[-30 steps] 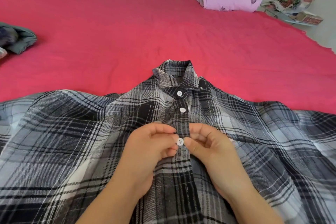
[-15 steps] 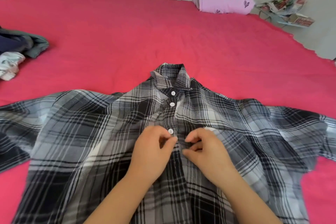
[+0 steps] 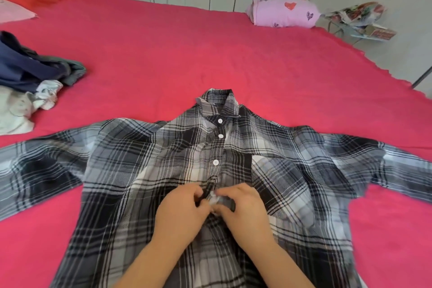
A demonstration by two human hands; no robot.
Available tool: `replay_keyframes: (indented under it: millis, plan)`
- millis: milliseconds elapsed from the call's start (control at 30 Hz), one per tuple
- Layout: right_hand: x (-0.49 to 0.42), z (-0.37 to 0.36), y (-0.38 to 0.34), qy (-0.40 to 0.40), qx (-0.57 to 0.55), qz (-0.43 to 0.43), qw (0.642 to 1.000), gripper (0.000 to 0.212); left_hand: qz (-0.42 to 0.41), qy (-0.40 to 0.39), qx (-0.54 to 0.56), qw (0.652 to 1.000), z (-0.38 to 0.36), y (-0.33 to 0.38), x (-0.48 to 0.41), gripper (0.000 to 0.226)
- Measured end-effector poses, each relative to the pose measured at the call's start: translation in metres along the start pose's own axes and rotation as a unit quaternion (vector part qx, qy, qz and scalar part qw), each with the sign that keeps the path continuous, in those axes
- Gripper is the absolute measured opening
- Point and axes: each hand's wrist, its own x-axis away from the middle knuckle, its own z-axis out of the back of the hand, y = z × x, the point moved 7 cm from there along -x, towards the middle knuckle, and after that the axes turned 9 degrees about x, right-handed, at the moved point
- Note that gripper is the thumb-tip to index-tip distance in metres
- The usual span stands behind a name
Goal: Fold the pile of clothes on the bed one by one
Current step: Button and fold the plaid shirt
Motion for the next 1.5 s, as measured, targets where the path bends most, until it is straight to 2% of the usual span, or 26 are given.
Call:
replay_keyframes:
  millis: [133, 267, 333, 433, 533, 600, 700, 800, 900, 1000, 1200, 1267, 1400, 1500]
  plan:
    - [0.000, -0.001, 0.002, -0.007, -0.011, -0.012, 1.000, 0.023, 0.106, 0.025, 0.180, 0.978, 0.009, -0.018, 0.000, 0.008]
    - [-0.003, 0.002, -0.001, -0.005, -0.019, -0.009, 1.000, 0.028, 0.140, 0.006, 0.250, 0.958, 0.006, -0.021, 0.000, 0.020]
    - [-0.006, 0.001, -0.002, -0.012, -0.007, -0.017, 1.000, 0.029, 0.143, -0.004, 0.247, 0.958, 0.002, -0.022, -0.002, 0.021]
    - [-0.010, -0.002, -0.004, -0.025, 0.016, -0.043, 0.999, 0.027, 0.151, -0.015, 0.238, 0.959, -0.004, -0.022, -0.005, 0.010]
    - [-0.013, -0.004, -0.007, -0.028, 0.026, -0.045, 0.998, 0.014, 0.148, -0.015, 0.234, 0.961, -0.008, -0.022, -0.005, 0.022]
    - [-0.016, -0.004, -0.008, -0.044, 0.022, -0.044, 0.998, 0.004, 0.141, -0.011, 0.247, 0.959, -0.008, -0.020, -0.004, 0.021]
    - [-0.018, -0.001, -0.007, -0.061, 0.002, -0.040, 0.997, 0.014, 0.140, -0.007, 0.276, 0.951, -0.008, -0.020, -0.004, 0.017]
    - [-0.014, 0.007, -0.002, -0.041, -0.100, -0.065, 0.992, 0.021, 0.126, 0.000, 0.291, 0.948, -0.007, -0.018, -0.003, 0.021]
    - [-0.009, 0.009, 0.005, -0.036, -0.236, -0.120, 0.964, 0.010, 0.108, 0.010, 0.298, 0.948, -0.007, -0.012, 0.001, 0.018]
    - [-0.005, 0.005, 0.010, -0.056, -0.318, -0.153, 0.934, 0.007, 0.099, 0.024, 0.288, 0.952, -0.005, -0.009, 0.003, 0.015]
    - [-0.005, 0.003, 0.011, -0.070, -0.326, -0.155, 0.930, 0.003, 0.067, 0.017, 0.204, 0.977, -0.005, 0.005, -0.003, 0.006]
    - [-0.005, 0.002, 0.011, -0.066, -0.318, -0.156, 0.933, 0.005, 0.058, 0.003, 0.191, 0.980, -0.007, 0.005, -0.007, 0.017]
    - [-0.006, 0.002, 0.010, -0.067, -0.325, -0.149, 0.932, 0.002, 0.042, -0.003, 0.192, 0.980, -0.002, 0.007, -0.012, 0.012]
    - [-0.007, 0.002, 0.011, -0.072, -0.348, -0.153, 0.922, 0.003, 0.037, -0.007, 0.178, 0.983, 0.000, 0.006, -0.012, 0.020]
